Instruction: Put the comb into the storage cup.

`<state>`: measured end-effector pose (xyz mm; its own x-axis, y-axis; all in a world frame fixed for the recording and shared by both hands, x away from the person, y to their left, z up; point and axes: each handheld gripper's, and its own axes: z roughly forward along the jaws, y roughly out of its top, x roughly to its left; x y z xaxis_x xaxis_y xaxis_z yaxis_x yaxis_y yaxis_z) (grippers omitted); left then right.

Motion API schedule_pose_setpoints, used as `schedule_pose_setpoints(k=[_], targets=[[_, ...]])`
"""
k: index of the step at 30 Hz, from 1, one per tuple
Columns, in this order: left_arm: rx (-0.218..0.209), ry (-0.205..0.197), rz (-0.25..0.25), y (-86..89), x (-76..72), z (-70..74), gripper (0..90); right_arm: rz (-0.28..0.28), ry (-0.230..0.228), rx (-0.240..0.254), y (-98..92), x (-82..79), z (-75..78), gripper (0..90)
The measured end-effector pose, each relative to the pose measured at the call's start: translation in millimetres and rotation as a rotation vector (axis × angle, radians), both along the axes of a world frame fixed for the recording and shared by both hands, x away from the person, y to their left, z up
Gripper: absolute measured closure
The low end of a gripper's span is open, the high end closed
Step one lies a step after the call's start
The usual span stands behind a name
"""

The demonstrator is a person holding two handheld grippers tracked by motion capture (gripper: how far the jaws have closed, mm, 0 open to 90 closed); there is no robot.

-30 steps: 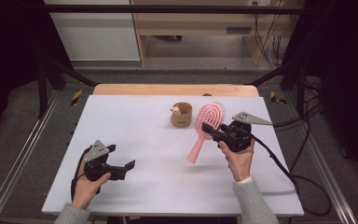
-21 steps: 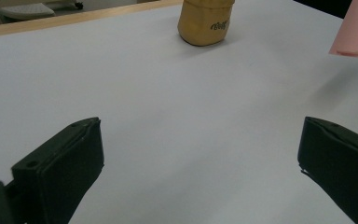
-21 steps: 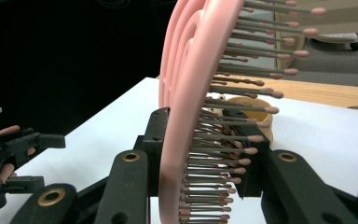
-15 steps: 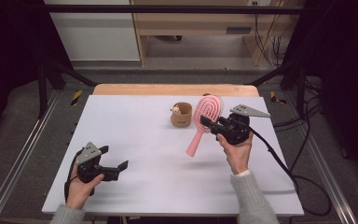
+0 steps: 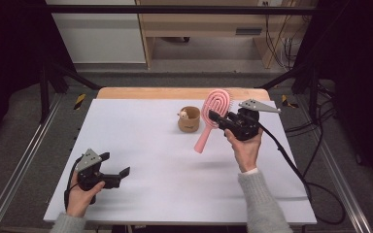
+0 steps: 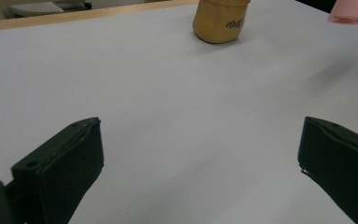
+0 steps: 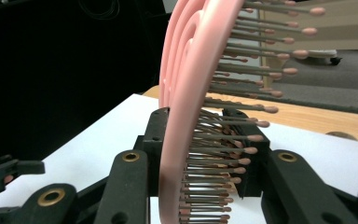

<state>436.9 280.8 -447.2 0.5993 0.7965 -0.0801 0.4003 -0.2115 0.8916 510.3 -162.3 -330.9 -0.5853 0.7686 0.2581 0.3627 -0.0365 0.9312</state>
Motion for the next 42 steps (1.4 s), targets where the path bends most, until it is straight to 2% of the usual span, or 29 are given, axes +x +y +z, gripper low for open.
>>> schedule_pose_setpoints(k=[12, 42], targets=[[0.000, 0.003, -0.002, 1.1, 0.8, -1.9, 0.1, -0.033, -0.026, -0.003, 6.3, 14.9, 17.3, 63.6], [-0.003, 0.002, -0.003, 3.6, 1.8, -2.4, 0.1, -0.116, -0.036, -0.038, 16.7, 56.0, 26.9, 63.5]])
